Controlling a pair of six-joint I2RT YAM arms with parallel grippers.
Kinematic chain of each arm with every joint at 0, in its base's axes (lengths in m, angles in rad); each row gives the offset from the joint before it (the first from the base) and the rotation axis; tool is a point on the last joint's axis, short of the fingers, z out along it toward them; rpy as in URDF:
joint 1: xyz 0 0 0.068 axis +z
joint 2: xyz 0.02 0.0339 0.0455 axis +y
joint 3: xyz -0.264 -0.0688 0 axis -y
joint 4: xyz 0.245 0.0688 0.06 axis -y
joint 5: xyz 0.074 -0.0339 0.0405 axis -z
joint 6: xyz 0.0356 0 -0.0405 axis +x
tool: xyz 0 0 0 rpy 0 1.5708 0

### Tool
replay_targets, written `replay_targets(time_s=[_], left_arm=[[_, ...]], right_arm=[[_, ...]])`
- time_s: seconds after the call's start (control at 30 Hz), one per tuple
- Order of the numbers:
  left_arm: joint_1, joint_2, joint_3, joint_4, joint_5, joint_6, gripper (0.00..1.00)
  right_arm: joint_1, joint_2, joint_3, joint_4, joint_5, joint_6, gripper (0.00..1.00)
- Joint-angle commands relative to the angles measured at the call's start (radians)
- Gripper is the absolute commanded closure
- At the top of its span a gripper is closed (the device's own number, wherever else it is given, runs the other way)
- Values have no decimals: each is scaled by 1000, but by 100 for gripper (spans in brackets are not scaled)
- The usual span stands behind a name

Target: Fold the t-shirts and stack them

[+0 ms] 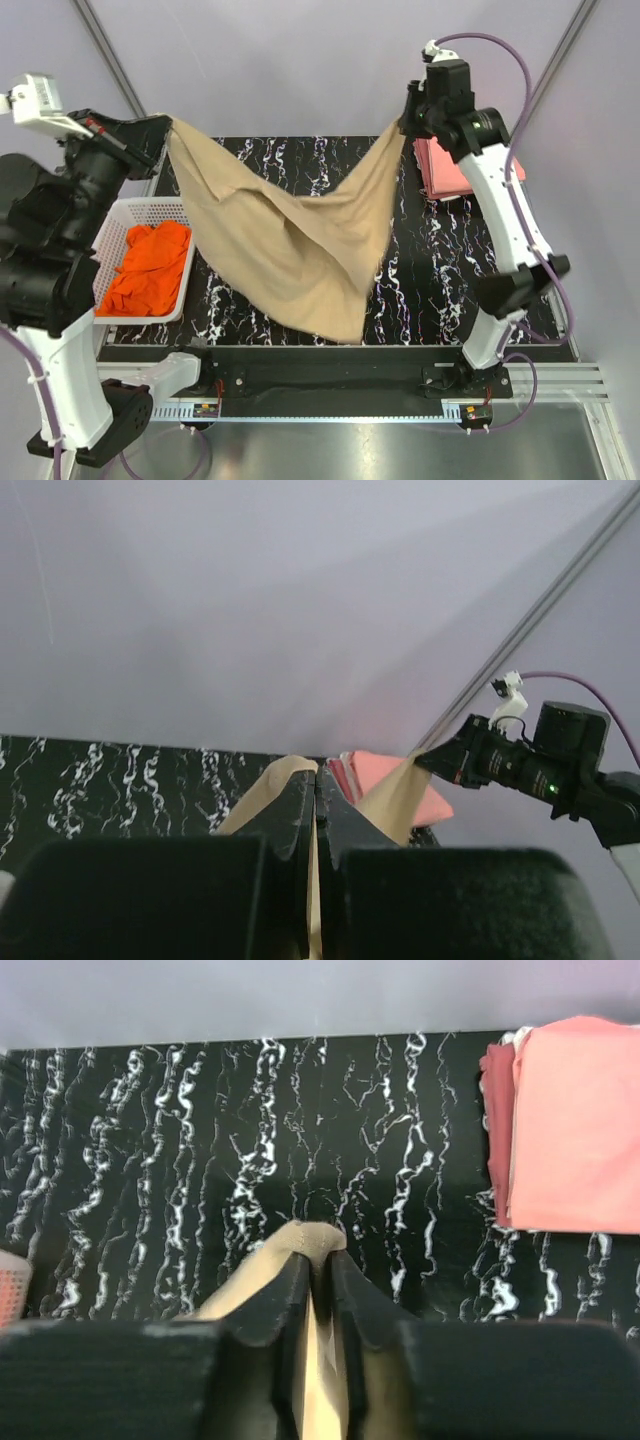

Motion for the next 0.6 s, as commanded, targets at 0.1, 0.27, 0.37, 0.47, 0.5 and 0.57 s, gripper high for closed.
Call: replay_targets(time_s=[0.1,0.27,0.37,0.47,0.5,0.57], left_arm=[[3,33,-229,32,-72,45,100],[14,49,-548,41,-86,25,100],[29,37,-659,62,-107,2,100],[48,35,-705,87,-107,-12,100],[49,37,-706,85,-106,-17,100],[51,47,-702,90,-106,-18,100]], right_arm=[[-29,180,142,-150,-44,43,20],[-29,82,-220,-73,-133,108,11],[-27,-45,-522,93,-306,196,11],[20,-114,-718,259,-414,284,13],[82,-105,-742,289,-408,299,14],[149,-35,-727,300,-382,302,16]])
